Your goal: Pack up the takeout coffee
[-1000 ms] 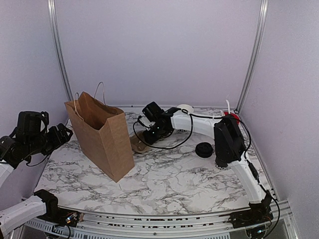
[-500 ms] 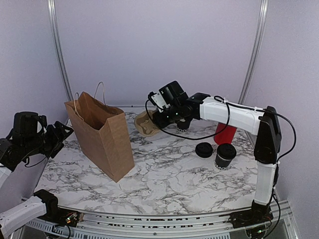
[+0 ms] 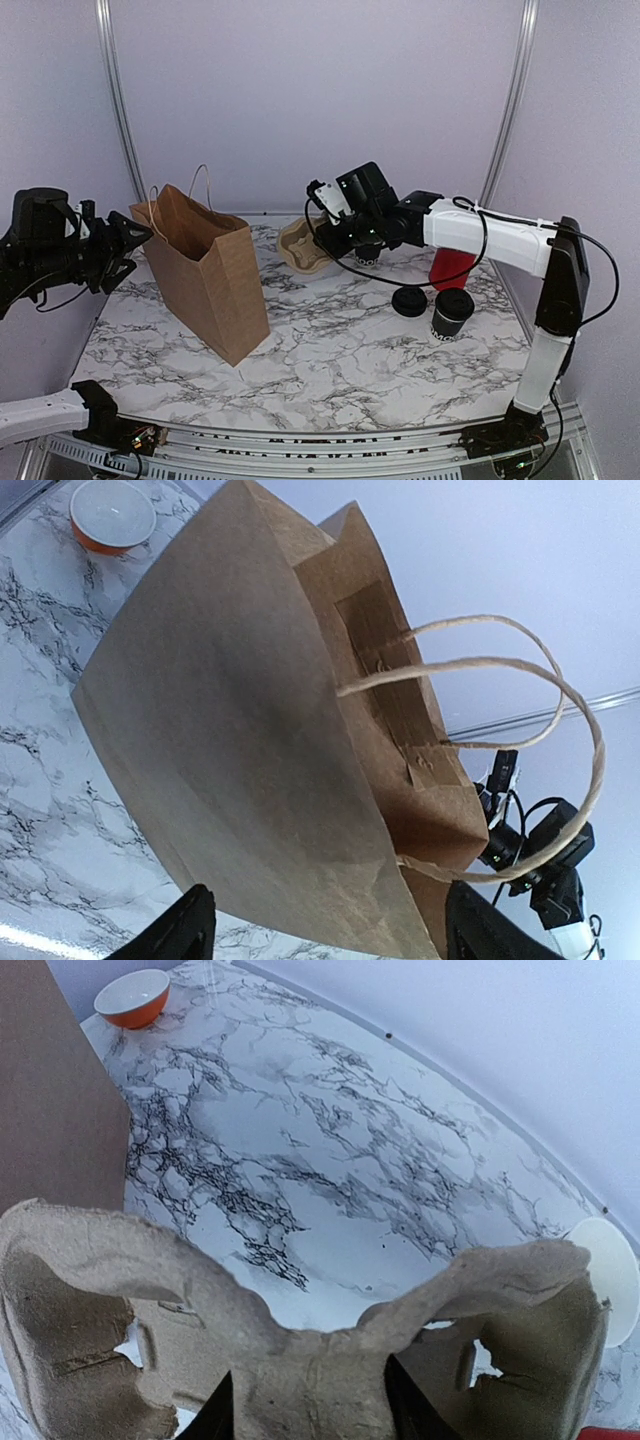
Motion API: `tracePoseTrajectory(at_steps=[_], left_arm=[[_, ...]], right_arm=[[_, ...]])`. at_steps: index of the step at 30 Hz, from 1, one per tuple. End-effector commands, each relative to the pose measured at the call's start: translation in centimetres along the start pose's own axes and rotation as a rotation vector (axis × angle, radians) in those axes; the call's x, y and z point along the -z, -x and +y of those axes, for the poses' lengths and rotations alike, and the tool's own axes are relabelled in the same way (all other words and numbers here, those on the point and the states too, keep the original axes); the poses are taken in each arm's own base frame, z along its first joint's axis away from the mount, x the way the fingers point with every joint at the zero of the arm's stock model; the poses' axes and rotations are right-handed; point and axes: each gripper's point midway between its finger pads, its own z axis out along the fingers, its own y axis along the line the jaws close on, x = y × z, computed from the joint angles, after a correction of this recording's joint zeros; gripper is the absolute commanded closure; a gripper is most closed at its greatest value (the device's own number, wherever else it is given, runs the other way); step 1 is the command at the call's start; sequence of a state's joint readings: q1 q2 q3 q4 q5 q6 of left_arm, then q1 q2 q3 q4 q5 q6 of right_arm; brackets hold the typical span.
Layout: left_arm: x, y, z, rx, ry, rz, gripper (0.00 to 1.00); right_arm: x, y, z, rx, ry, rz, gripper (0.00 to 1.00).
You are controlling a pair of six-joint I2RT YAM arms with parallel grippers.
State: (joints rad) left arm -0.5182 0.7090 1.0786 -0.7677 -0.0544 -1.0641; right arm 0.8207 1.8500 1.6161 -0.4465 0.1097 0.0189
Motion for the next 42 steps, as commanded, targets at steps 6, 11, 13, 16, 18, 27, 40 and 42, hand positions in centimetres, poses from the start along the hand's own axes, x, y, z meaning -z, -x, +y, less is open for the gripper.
tracePoseTrajectory(at_steps=[6,11,13,16,18,27,40,42], left_arm=[[1.9,0.4,-1.4,-0.121,0.093,-0.034,0.22],[2.9,1.8,-3.6,-0.159,0.071,-0.063,0.24],[3.4,3.0,-4.2,-0.174,0.086,-0.109,0.26],[3.3,4.6,-4.9,-0.246,0.138,-0.165,0.29],[2.4,4.9,-5.5,-0.311,0.174,-0.163,0.33],[-0.7,5.1,-6.2,-0.449,0.266,-0.152,0.49],[-3.5,5.1,-8.3,-0.570,0.277,-0.129,1.00],[-3.7,4.8,-9.3,-0.598,0.235,-0.115,1.00]], right_arm=[[3.3,4.1,-0.1,-0.001,0.010,-0.129,0.62],[3.9,4.1,-0.3,-0.016,0.006,-0.134,0.62],[3.9,3.9,-0.2,-0.024,0.010,-0.129,0.62],[4.3,3.8,-0.1,-0.037,0.013,-0.134,0.63],[4.5,3.7,-0.1,-0.043,0.015,-0.133,0.63],[5.6,4.4,0.0,-0.041,0.026,-0.150,0.62],[6.9,5.9,0.0,-0.028,0.033,-0.184,0.62],[7.4,6.3,-0.1,-0.026,0.028,-0.192,0.62]])
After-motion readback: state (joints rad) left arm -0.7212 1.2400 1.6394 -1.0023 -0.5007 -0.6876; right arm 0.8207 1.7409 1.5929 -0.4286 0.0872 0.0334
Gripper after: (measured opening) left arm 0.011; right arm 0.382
